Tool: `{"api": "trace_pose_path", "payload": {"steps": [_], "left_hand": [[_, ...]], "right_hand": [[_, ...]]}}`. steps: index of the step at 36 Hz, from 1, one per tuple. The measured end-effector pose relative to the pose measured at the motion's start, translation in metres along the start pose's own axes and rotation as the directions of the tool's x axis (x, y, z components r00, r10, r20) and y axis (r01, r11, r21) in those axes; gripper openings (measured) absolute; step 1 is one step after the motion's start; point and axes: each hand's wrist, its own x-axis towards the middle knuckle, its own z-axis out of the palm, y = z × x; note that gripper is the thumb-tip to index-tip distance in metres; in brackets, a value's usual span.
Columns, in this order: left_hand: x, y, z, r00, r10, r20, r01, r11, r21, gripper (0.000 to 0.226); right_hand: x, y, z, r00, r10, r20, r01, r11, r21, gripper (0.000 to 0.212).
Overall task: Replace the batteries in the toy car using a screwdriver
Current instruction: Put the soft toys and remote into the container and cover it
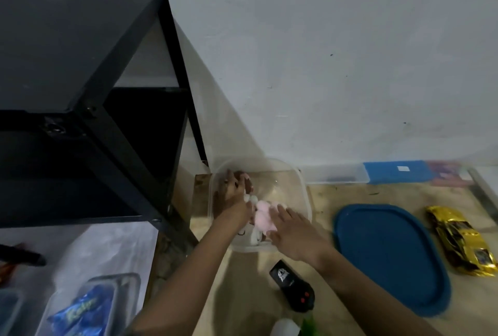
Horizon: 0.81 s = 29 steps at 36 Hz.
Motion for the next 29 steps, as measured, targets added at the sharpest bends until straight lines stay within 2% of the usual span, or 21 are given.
{"api": "trace_pose_path", "payload": {"steps": [2,4,6,10,13,15,17,19,21,25,29], "left_hand": [[0.01,-0.015,0.011,0.993,0.106,0.046,-0.108,0.992,0.066,0.07],[0.013,-0.022,0.019,0.987,0.135,0.092,-0.147,0.978,0.148,0.076],[0.005,-0.017,0.014,0.987,0.117,0.11,-0.128,0.986,0.102,0.062],[0.002,-0.013,0.012,0.989,0.133,0.069,-0.138,0.988,0.069,0.066],[0.002,-0.013,0.006,0.986,0.121,0.114,-0.127,0.99,0.052,0.068],[-0.003,-0.01,-0.001,0.985,0.123,0.12,-0.13,0.99,0.053,0.072],[-0.011,-0.006,-0.007,0.982,0.153,0.112,-0.158,0.987,0.04,0.072],[-0.019,-0.006,-0.01,0.979,0.191,0.065,-0.193,0.981,0.014,0.066],[-0.034,-0.006,-0.013,0.972,0.233,-0.002,-0.233,0.972,0.003,0.056],[-0.077,-0.001,-0.011,0.957,0.245,-0.156,-0.268,0.951,-0.156,0.048],[-0.122,-0.002,0.008,0.898,0.308,-0.314,-0.366,0.919,-0.146,0.037]], "right_hand": [[0.001,0.002,-0.003,0.998,-0.006,0.069,0.007,1.0,-0.004,0.062],[0.003,0.002,-0.006,0.988,0.002,0.152,0.001,1.0,-0.017,0.064],[0.008,0.003,-0.006,0.977,0.014,0.212,-0.007,1.0,-0.03,0.067],[0.021,0.003,-0.007,0.957,0.051,0.286,-0.05,0.999,-0.011,0.075],[0.018,0.001,-0.017,0.949,0.024,0.315,-0.034,0.999,0.026,0.076],[0.006,0.003,-0.029,0.966,-0.052,0.252,0.012,0.987,0.16,0.064],[-0.009,0.008,-0.039,0.991,-0.083,0.106,0.045,0.948,0.315,0.04],[-0.017,0.018,-0.041,0.992,-0.005,-0.127,0.047,0.94,0.337,0.025],[-0.023,0.028,-0.038,0.962,0.081,-0.26,0.021,0.93,0.366,0.021],[-0.042,0.032,-0.028,0.965,0.096,-0.245,0.004,0.926,0.377,0.03],[-0.056,0.024,-0.002,0.966,0.065,-0.251,0.025,0.94,0.34,0.032]]}}
